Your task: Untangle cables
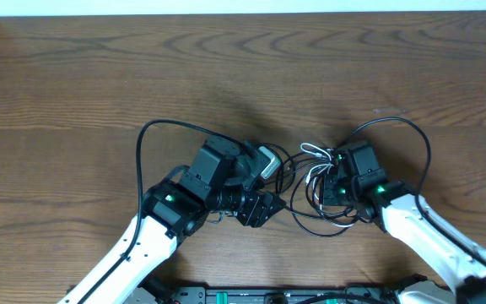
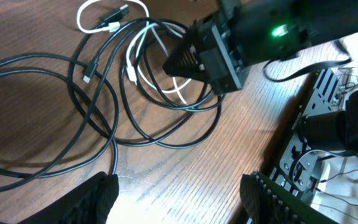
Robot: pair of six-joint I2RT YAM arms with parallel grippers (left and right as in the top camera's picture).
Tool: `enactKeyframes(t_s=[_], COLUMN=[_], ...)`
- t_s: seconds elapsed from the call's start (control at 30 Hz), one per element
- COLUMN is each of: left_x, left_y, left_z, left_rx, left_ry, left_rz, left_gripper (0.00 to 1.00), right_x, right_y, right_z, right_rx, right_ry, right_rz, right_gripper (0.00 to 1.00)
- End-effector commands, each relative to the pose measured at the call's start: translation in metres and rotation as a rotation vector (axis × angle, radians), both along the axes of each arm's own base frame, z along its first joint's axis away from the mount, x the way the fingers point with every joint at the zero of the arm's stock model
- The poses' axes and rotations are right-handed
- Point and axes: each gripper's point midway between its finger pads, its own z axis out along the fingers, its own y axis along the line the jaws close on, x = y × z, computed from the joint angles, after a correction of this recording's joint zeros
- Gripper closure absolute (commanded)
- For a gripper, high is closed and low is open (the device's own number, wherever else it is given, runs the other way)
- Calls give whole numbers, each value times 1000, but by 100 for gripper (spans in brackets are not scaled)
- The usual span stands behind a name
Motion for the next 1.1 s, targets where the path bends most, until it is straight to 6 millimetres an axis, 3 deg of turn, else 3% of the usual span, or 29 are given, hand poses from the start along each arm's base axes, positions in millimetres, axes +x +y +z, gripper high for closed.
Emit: enactKeyframes(t_s=[0.0, 0.13, 0.17, 0.3, 0.43, 0.57, 0.67, 0.77, 0.97, 1.07], left_x=[-4, -4, -4, -4, -4, -4, -3, 3, 21, 22], left_y=[0, 0, 0, 0, 0, 0, -1, -5, -18, -20], left_z=[-3, -3, -3, -3, -3, -4, -5, -4, 4, 9], left_rx=[1, 1, 1, 1, 1, 2, 3, -10, -74, -96], left_ry=[23, 23, 23, 22, 22, 23, 14, -3, -24, -20], left_rz=[-6, -7, -7, -7, -7, -7, -14, -14, 31, 40], left_gripper=[32, 32, 32, 31, 32, 32, 31, 32, 32, 31], right_x=[28, 45, 49, 49, 29, 0, -19, -34, -41, -36], right_y=[29, 35, 33, 22, 14, 3, -4, 0, 8, 9], right_z=[82, 170, 206, 299, 385, 447, 472, 480, 473, 455], right_rx=[144, 207, 220, 280, 359, 420, 458, 506, 529, 481], right_ry=[-204, -441, -536, -774, -997, -1169, -1235, -1245, -1207, -1147], right_rz=[66, 99, 99, 71, 68, 68, 63, 108, 169, 169], right_gripper=[99, 99, 99, 99, 99, 99, 99, 99, 99, 99])
